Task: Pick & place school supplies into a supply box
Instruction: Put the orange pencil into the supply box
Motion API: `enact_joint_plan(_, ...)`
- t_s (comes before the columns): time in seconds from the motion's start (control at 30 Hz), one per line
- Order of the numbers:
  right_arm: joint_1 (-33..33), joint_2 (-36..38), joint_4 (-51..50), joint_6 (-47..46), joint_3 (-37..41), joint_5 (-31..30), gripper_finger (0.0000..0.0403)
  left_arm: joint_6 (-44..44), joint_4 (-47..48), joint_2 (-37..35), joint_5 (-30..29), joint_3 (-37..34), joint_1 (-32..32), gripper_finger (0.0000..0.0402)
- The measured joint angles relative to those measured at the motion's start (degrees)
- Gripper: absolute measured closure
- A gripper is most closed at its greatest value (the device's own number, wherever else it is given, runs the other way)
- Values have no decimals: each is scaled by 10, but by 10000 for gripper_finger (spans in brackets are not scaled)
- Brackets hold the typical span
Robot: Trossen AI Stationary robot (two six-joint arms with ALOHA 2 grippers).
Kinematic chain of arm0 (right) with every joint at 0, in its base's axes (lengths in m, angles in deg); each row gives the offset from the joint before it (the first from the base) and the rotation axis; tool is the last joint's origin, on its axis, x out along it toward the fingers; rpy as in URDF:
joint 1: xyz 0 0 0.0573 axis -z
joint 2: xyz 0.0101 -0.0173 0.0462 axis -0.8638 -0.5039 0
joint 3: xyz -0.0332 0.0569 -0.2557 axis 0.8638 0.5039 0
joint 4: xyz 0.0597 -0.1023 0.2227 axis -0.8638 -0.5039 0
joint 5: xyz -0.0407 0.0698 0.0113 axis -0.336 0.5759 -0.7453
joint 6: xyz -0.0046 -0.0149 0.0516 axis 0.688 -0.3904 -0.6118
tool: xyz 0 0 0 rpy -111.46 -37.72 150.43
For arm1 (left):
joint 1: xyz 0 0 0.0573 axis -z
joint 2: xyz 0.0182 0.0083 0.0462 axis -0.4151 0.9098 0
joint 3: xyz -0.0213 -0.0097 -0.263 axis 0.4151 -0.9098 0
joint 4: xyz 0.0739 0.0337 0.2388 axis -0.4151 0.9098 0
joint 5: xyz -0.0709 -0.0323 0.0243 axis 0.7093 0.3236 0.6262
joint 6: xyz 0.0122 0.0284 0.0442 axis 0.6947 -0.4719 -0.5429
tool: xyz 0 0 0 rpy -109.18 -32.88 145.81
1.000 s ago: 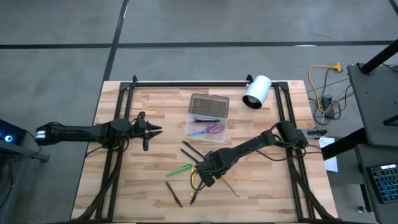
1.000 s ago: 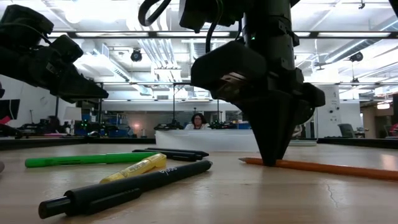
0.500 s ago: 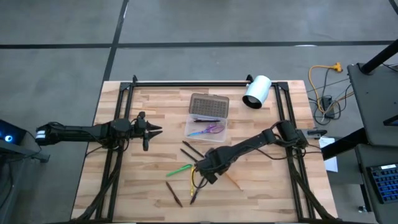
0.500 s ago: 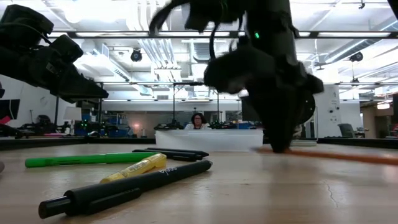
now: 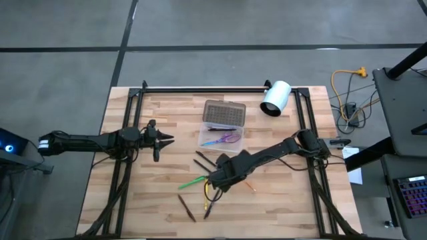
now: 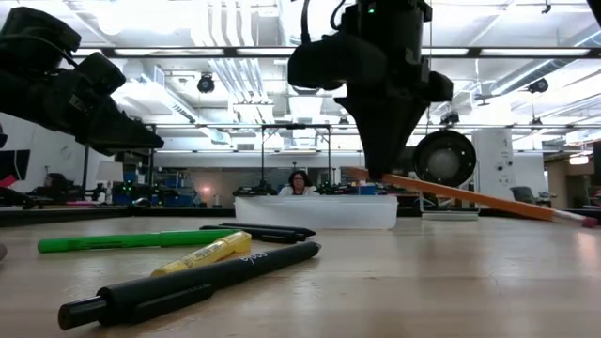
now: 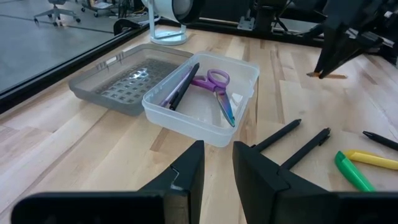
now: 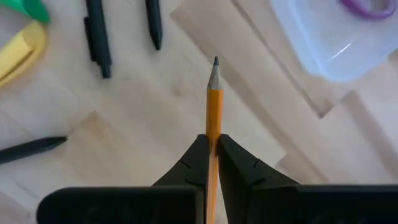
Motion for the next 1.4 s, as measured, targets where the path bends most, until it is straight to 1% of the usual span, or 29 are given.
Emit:
enact_joint_plan(0.33, 3, 0, -5, 64, -34, -80, 391, 0, 0, 0, 0, 0, 0, 332)
enact_joint_plan(0.53, 15, 0, -5, 119, -56, -132, 391, 0, 0, 0, 0, 0, 0, 332)
enact_joint_plan(1.13, 41, 0, 12, 277, -60, -318, 391, 0, 0, 0, 0, 0, 0, 332)
enact_joint_plan(1.27, 49, 0, 48, 329, -60, -339, 391, 0, 0, 0, 0, 0, 0, 332)
enact_joint_plan(1.4, 61, -2, 90, 385, -58, -341, 391, 0, 0, 0, 0, 0, 0, 332)
